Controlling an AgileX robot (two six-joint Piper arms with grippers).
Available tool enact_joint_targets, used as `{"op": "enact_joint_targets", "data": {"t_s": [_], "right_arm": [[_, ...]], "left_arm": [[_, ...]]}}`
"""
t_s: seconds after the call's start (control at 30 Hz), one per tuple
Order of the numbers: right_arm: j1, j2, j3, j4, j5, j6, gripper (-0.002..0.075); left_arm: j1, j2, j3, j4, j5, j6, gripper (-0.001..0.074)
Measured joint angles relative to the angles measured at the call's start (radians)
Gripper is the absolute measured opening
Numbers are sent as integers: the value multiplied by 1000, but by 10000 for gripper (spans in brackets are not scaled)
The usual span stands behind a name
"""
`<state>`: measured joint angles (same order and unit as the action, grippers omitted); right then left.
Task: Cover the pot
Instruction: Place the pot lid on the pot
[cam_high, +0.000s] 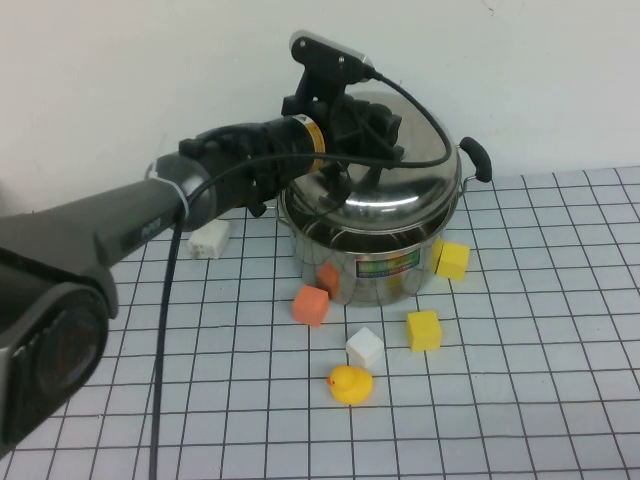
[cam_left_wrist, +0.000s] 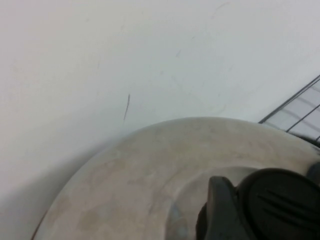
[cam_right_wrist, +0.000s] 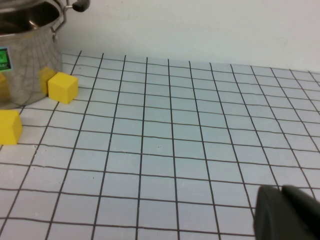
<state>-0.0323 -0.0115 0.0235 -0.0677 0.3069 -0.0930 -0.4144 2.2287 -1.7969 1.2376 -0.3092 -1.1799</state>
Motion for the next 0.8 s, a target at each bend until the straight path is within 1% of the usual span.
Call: {"op": "enact_joint_targets", "data": {"t_s": [0.27, 0.5, 0.8], "right_arm": [[0, 0, 0, 0, 0, 0, 9], [0, 0, 0, 0, 0, 0, 9], [0, 0, 0, 0, 0, 0, 9]], "left_arm": [[0, 65, -21, 36, 13, -24, 333], [0, 65, -28, 57, 13, -28, 333], [0, 65, -28, 63, 13, -78, 333]]}}
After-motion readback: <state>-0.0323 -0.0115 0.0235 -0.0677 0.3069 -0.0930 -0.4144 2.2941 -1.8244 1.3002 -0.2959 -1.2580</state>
